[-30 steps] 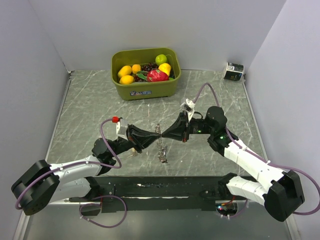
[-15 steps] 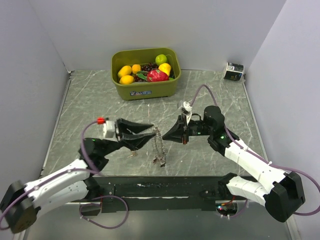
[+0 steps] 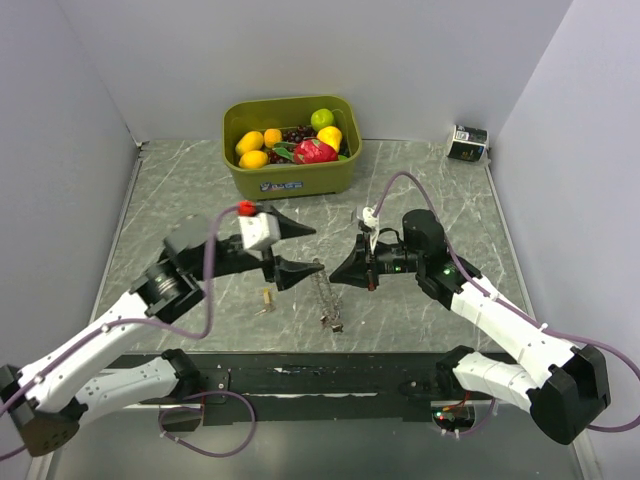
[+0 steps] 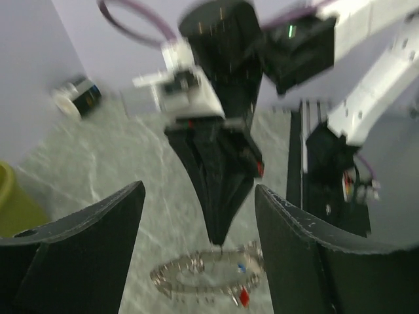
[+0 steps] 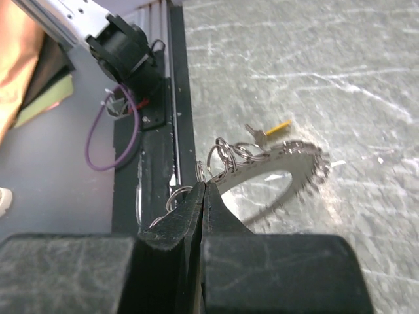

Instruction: Put the keys on the keyring

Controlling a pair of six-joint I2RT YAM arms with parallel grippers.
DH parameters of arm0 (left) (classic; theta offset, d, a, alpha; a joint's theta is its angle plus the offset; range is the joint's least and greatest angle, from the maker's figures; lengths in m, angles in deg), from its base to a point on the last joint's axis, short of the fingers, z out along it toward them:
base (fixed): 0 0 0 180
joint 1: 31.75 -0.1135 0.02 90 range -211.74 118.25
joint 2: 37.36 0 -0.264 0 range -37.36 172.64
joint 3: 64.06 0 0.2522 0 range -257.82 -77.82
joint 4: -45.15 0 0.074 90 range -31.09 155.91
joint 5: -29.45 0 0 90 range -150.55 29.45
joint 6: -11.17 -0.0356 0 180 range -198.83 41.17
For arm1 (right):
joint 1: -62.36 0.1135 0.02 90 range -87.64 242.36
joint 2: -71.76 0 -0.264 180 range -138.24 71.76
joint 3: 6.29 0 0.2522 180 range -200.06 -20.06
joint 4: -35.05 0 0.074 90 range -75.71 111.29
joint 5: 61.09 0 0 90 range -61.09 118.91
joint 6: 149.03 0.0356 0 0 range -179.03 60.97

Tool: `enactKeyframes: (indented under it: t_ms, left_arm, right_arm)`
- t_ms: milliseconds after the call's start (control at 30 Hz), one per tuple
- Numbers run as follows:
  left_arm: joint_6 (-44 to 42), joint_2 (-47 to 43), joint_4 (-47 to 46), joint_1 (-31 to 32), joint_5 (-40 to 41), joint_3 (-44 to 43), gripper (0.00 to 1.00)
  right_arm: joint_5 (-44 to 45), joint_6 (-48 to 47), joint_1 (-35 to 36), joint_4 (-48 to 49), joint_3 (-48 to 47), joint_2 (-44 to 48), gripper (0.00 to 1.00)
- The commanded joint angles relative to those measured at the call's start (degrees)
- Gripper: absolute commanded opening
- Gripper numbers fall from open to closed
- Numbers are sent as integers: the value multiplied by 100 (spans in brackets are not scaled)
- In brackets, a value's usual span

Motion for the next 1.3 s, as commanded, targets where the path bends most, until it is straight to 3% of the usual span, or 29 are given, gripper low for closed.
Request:
enactKeyframes:
  t_ms: [0,267,567,833,1100,1267]
  left_arm:
    - [-700,331,1463,17,-624,-252,72]
    - [-973,884,1806,17,-1240,-568,58]
    - [-982,1341,1666,17,-1416,-533,54]
    - [-964,1597,1771,17,-1127,-586,51]
    - [-938,1588,1938,8,-1144,-639,36]
    - [-885,1623,2078,8,-1013,-639,38]
  right_arm:
    - [93,-319,66,-149,-365,148,0]
    - [138,-407,172,-194,-304,148,0]
    - [-56,-372,216,-45,-181,280,0]
    - [-109,-346,260,8,-136,359,0]
    - [-47,-381,260,-27,-154,368,0]
    - [-47,-363,251,-9,-128,394,0]
